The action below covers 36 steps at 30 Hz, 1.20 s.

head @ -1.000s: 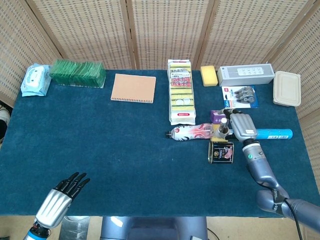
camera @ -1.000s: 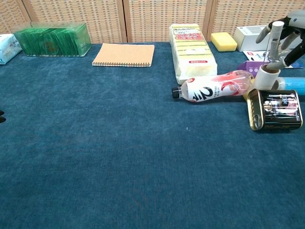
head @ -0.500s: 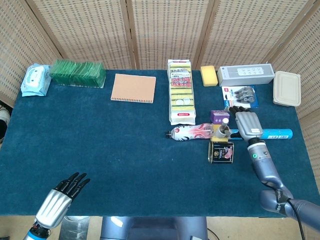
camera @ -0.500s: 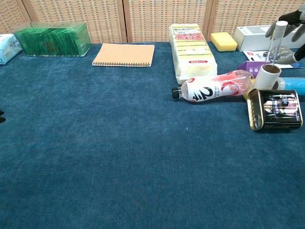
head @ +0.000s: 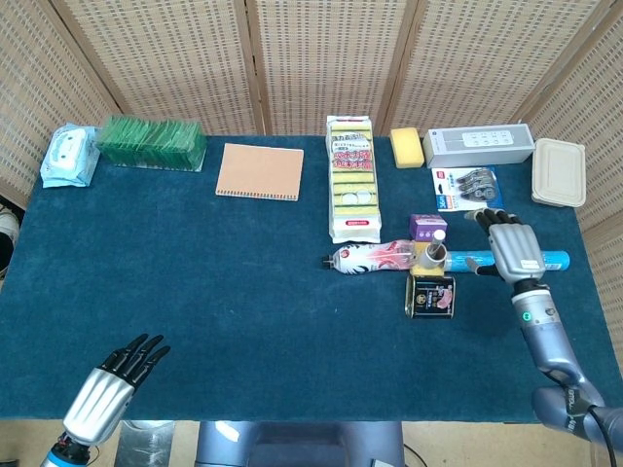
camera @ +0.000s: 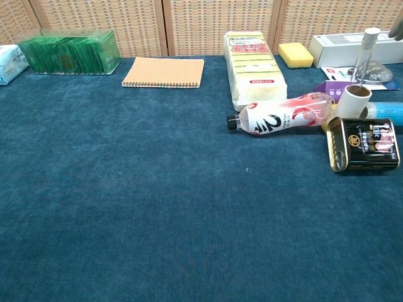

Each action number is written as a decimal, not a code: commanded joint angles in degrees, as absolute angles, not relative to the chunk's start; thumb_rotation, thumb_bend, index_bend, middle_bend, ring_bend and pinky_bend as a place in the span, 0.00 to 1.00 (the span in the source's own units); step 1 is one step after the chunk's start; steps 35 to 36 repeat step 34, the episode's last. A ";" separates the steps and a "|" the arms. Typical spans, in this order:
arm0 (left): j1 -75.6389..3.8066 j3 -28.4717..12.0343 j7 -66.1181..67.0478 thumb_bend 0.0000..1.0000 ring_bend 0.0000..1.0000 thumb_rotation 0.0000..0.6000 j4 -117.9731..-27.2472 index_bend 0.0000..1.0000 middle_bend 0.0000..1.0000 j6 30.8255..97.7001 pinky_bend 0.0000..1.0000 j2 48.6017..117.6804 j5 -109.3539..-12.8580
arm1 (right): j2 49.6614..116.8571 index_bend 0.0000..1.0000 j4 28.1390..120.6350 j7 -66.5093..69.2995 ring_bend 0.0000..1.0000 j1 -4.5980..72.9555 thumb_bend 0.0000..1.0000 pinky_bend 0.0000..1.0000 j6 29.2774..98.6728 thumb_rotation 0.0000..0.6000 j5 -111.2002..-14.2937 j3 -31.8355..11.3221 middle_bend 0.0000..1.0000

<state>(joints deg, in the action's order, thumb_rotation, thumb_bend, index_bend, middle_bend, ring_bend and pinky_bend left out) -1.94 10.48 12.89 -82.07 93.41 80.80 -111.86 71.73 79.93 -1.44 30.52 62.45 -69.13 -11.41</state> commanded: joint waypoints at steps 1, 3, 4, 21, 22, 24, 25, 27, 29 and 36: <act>-1.83 10.25 12.58 0.29 0.13 1.00 -82.30 0.12 0.14 93.94 0.33 80.60 -111.82 | 68.23 0.23 85.12 3.17 0.21 24.76 0.27 0.24 71.35 1.00 -79.16 -6.69 0.24; -1.66 10.18 12.43 0.29 0.13 1.00 -82.42 0.12 0.14 94.50 0.33 80.38 -111.93 | 66.42 0.23 88.27 3.31 0.21 21.58 0.27 0.24 75.96 1.00 -82.94 -4.32 0.24; -1.59 10.18 12.32 0.29 0.13 1.00 -82.50 0.12 0.14 94.76 0.33 80.23 -112.02 | 65.65 0.23 89.50 2.83 0.21 20.16 0.27 0.24 77.82 1.00 -84.39 -3.21 0.24; -1.85 9.19 8.53 0.28 0.13 1.00 -84.72 0.12 0.14 96.17 0.33 76.24 -110.76 | 54.75 0.14 98.06 -3.46 0.14 6.53 0.27 0.18 88.42 1.00 -94.25 7.68 0.18; -1.88 9.17 8.64 0.29 0.13 1.00 -84.98 0.12 0.14 95.83 0.33 75.97 -110.43 | 54.74 0.14 98.06 -3.39 0.14 6.11 0.27 0.18 89.01 1.00 -94.41 7.67 0.18; -1.79 9.09 9.33 0.29 0.13 1.00 -86.15 0.12 0.14 94.03 0.33 74.69 -108.24 | 54.52 0.14 97.85 -3.88 0.14 4.76 0.27 0.18 90.58 1.00 -95.47 8.05 0.18; -1.83 9.07 9.59 0.29 0.13 1.00 -86.83 0.12 0.14 93.42 0.33 74.19 -107.61 | 54.24 0.14 97.79 -4.05 0.14 4.60 0.26 0.18 90.62 1.00 -96.00 8.30 0.18; -2.00 9.02 10.02 0.29 0.13 1.00 -87.99 0.12 0.14 92.76 0.33 73.40 -107.20 | 53.28 0.14 97.89 -3.64 0.14 4.85 0.26 0.17 89.83 1.00 -96.70 8.58 0.17; -1.99 8.94 10.06 0.29 0.13 1.00 -88.72 0.12 0.14 92.81 0.33 72.85 -107.13 | 53.46 0.14 97.99 -3.60 0.13 5.31 0.25 0.17 88.73 1.00 -95.71 7.78 0.17; -1.36 8.80 8.90 0.29 0.13 1.00 -89.16 0.12 0.14 94.71 0.33 72.11 -107.83 | 53.05 0.14 97.81 -3.17 0.13 5.13 0.25 0.17 87.17 1.00 -94.48 7.19 0.17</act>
